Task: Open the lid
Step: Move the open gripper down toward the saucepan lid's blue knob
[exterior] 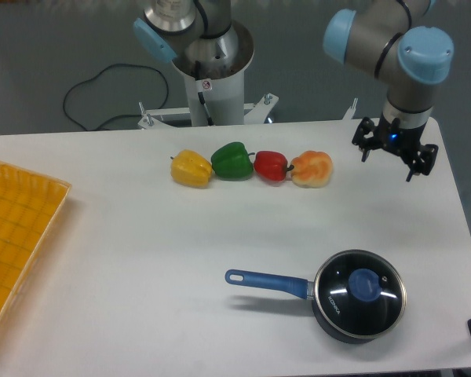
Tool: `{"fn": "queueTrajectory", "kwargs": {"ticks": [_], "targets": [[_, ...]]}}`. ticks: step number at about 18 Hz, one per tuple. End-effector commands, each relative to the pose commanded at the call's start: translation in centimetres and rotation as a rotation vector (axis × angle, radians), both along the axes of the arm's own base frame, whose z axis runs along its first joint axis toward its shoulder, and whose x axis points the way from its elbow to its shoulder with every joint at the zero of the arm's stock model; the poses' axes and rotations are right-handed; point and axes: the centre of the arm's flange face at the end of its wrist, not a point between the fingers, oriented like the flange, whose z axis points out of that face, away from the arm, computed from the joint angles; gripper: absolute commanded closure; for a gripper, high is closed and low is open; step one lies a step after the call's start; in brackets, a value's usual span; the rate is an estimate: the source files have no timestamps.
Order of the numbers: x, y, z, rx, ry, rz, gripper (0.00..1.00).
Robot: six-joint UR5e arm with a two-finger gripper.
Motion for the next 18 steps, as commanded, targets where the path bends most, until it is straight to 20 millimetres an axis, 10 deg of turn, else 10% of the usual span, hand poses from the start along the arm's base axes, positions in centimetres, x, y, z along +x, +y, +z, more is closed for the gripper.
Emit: {"fn": "queueTrajectory", "kwargs": {"ticks": [10,18], "targets": [[-1.9,8.0,-0.3,0.013,0.055,-0.166,0.00],[-4.3,9.6,-3.1,-0.049,0.060,-0.581,0.00]]}}
